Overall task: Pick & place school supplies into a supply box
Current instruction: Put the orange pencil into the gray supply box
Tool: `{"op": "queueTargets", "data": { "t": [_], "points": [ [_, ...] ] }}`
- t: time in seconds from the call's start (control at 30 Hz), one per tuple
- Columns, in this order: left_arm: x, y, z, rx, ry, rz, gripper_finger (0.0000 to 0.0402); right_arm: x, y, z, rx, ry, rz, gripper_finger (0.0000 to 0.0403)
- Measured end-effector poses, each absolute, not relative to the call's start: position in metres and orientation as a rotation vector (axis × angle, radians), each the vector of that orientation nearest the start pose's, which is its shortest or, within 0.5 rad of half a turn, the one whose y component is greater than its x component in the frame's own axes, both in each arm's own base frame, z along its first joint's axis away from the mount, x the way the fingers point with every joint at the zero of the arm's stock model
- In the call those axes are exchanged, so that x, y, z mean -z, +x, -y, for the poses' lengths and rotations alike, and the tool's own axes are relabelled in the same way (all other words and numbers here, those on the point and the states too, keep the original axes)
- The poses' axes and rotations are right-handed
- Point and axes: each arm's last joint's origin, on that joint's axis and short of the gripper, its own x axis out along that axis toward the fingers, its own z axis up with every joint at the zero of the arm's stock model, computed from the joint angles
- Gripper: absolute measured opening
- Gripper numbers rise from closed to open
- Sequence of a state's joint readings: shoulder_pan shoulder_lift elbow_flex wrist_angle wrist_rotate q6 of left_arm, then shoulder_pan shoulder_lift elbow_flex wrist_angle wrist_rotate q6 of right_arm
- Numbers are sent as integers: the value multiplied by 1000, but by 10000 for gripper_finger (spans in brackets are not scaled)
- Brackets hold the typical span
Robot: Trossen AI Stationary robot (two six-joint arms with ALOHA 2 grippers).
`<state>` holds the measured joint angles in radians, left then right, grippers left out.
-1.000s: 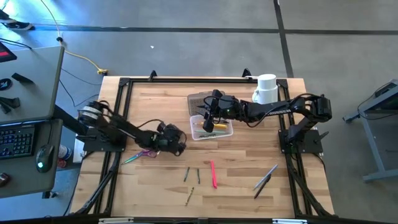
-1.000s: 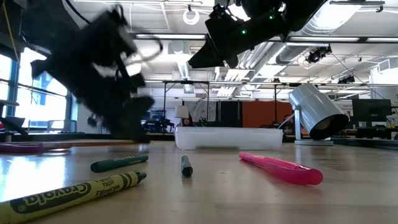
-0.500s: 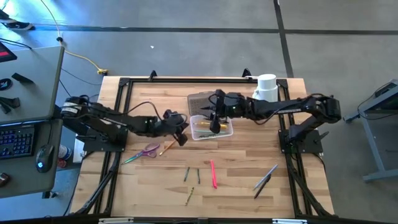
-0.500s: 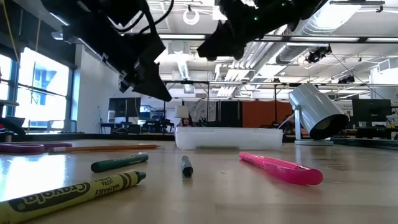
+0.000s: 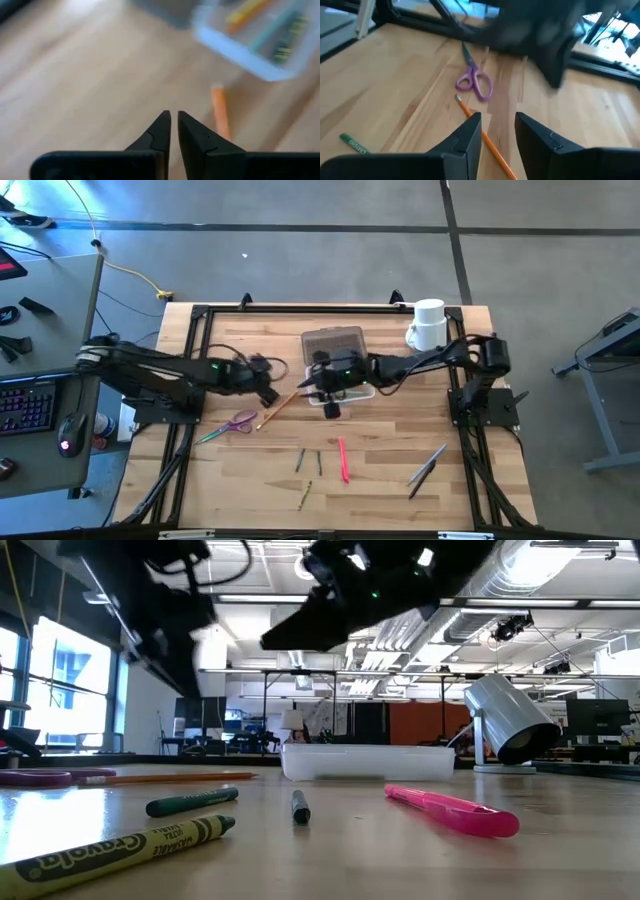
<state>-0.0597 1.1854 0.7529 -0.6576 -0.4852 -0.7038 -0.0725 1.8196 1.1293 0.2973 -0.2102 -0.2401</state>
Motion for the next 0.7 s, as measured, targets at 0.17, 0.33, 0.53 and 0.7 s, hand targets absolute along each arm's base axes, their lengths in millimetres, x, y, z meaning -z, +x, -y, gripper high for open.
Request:
{"op": "queueTargets", "data": {
  "t": [0.17,0.33,0.53,0.7],
  "points": [
    [-264,172,-6,-857,-325,-790,37,-203,441,20,-210,-175,-512,103],
    [-289,146,-9,-846,-343,-630,29,-178,479,22,-247,-217,-644,103],
    [-297,130,-10,-828,-356,-587,48,-147,512,31,-264,-184,-802,104],
    [-295,129,-10,-834,-340,-613,43,-127,520,33,-261,-198,-918,104]
  ]
}}
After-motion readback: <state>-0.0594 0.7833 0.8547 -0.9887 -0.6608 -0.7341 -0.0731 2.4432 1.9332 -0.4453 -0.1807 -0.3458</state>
